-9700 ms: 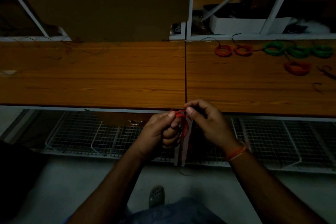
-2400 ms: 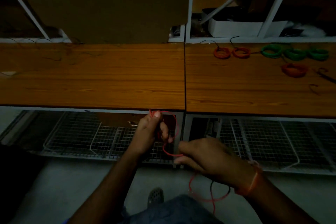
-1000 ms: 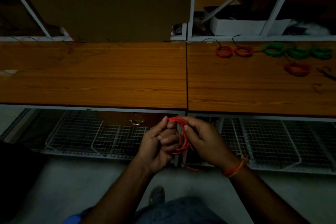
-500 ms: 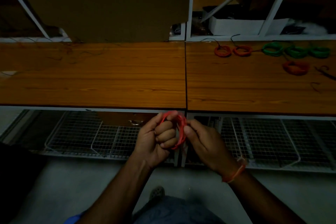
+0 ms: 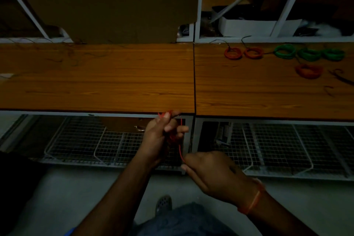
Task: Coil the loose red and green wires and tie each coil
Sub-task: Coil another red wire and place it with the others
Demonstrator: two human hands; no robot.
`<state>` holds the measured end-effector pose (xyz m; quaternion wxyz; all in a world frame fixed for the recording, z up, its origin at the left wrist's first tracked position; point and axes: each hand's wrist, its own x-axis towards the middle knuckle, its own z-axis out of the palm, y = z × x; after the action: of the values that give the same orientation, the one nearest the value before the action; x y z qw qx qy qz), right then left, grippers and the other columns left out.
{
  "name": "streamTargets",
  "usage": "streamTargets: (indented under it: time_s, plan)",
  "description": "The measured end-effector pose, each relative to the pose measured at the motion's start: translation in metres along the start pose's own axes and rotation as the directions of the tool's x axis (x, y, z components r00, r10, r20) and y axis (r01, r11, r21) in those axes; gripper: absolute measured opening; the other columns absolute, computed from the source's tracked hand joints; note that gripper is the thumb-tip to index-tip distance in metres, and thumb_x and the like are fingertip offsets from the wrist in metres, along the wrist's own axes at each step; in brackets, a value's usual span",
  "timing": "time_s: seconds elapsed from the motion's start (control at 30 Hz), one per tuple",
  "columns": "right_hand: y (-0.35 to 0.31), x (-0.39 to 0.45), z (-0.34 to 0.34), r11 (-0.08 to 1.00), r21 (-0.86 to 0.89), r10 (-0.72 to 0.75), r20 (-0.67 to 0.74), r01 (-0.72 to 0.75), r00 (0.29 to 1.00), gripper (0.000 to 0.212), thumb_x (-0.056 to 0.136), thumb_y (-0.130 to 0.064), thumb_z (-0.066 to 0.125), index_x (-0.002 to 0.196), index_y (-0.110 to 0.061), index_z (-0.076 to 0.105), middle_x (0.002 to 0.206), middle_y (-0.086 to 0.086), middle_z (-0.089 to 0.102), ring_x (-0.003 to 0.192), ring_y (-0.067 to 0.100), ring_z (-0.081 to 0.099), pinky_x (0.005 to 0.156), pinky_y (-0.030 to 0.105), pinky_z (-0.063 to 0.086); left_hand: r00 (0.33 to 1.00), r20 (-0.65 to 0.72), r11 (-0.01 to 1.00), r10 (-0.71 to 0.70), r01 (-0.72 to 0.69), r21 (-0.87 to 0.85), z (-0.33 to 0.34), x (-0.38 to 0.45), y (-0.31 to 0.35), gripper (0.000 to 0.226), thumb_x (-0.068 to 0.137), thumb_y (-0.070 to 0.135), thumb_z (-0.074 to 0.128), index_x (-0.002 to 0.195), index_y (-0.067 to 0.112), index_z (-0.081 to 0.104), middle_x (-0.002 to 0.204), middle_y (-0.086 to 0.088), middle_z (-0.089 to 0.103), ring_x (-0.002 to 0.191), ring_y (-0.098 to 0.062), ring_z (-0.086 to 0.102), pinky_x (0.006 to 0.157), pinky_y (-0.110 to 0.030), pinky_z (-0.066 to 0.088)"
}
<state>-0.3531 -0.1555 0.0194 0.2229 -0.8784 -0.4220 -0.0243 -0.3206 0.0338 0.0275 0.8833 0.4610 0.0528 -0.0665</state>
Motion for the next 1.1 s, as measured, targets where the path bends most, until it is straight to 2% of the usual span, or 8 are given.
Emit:
streamTargets:
  time_s: [0.13,0.27,0.37,0.5,0.7,0.9,1.0,1.1]
  plan:
    - [-0.011,0.013,-0.029,0.998,0.061,-0.023,-0.028,0.025,0.999,0.023,0.106,-0.041,0.038,0.085,-0.032,0.037,0.073,-0.007,0.053,0.059,0.011,0.047,0.054,0.027,0.032,0.999,0.045,0.971,0.003,-0.014,0.240,0.007,-0.007,-0.004,0.033,0.109,0.018,0.037,0.129,-0.005,0.049,0.069,-0.004,0.053,0.086,-0.027,0.076,0.081,-0.035,0.060]
    - [-0.011,0.019,-0.041,0.994,0.113,-0.008,-0.006,0.008,1.000,0.025,0.104,-0.043,0.040,0.089,-0.027,0.052,0.076,-0.015,0.048,0.061,0.007,0.050,0.057,0.024,0.037,0.999,0.045,0.902,-0.012,-0.008,0.431,0.005,-0.010,-0.005,0.028,0.109,0.021,0.042,0.122,0.000,0.056,0.073,-0.005,0.060,0.070,-0.015,0.067,0.067,-0.026,0.056]
    - [0.002,0.026,-0.060,0.982,0.188,0.013,-0.031,-0.007,0.999,0.020,0.101,-0.043,0.049,0.089,-0.032,0.060,0.075,-0.020,0.060,0.068,-0.002,0.059,0.061,0.022,0.048,0.991,0.125,0.835,-0.041,-0.035,0.548,0.006,-0.016,-0.006,0.027,0.106,0.027,0.045,0.113,0.008,0.062,0.079,-0.014,0.062,0.067,-0.023,0.063,0.059,-0.030,0.055]
    - [0.024,0.039,-0.075,0.960,0.280,0.003,-0.095,0.024,0.995,0.011,0.097,-0.039,0.061,0.090,-0.031,0.066,0.073,-0.019,0.060,0.064,0.004,0.059,0.054,0.028,0.049,0.970,0.235,0.927,-0.068,-0.025,0.374,0.011,-0.022,-0.007,0.031,0.103,0.027,0.041,0.082,0.023,0.064,0.059,-0.001,0.041,0.045,-0.009,0.034,0.042,-0.019,0.028]
    - [0.038,0.053,-0.076,0.912,0.409,0.091,-0.116,-0.036,0.989,0.005,0.093,-0.024,0.072,0.091,-0.020,0.071,0.077,-0.007,0.067,0.068,0.013,0.064,0.057,0.035,0.053,0.932,0.330,0.976,-0.153,0.089,0.200,0.011,-0.018,-0.009,0.041,0.104,0.042,0.036,0.087,0.010,0.054,0.058,0.000,0.027,0.045,-0.008,0.021,0.042,-0.020,0.018]
    - [0.051,0.055,-0.059,0.663,0.739,0.307,-0.123,-0.120,0.944,0.008,0.094,-0.015,0.070,0.099,-0.021,0.071,0.071,-0.011,0.062,0.066,0.005,0.057,0.064,0.017,0.046,0.824,0.535,0.977,-0.188,0.213,0.014,0.011,-0.020,0.004,0.051,0.108,0.032,0.027,0.110,-0.008,0.058,0.054,0.000,0.018,0.040,-0.008,0.016,0.040,-0.028,0.008]
    - [0.056,0.055,-0.052,0.580,0.792,0.298,0.015,-0.193,0.954,0.023,0.102,-0.023,0.056,0.120,-0.019,0.069,0.095,-0.007,0.073,0.091,0.010,0.068,0.078,0.016,0.049,0.801,0.570,0.955,-0.184,0.283,-0.089,0.008,-0.017,0.007,0.040,0.108,0.033,0.038,0.101,-0.001,0.058,0.053,0.006,0.024,0.038,-0.006,0.016,0.041,-0.024,0.010]
    - [0.053,0.056,-0.041,0.426,0.862,0.237,0.187,-0.275,0.953,0.055,0.099,-0.053,0.051,0.136,-0.013,0.062,0.126,0.001,0.071,0.120,0.019,0.066,0.096,0.029,0.052,0.778,0.606,0.918,-0.167,0.348,-0.193,0.000,-0.006,0.012,0.034,0.108,0.034,0.044,0.096,0.006,0.057,0.053,0.009,0.027,0.038,-0.006,0.014,0.041,-0.022,0.012]
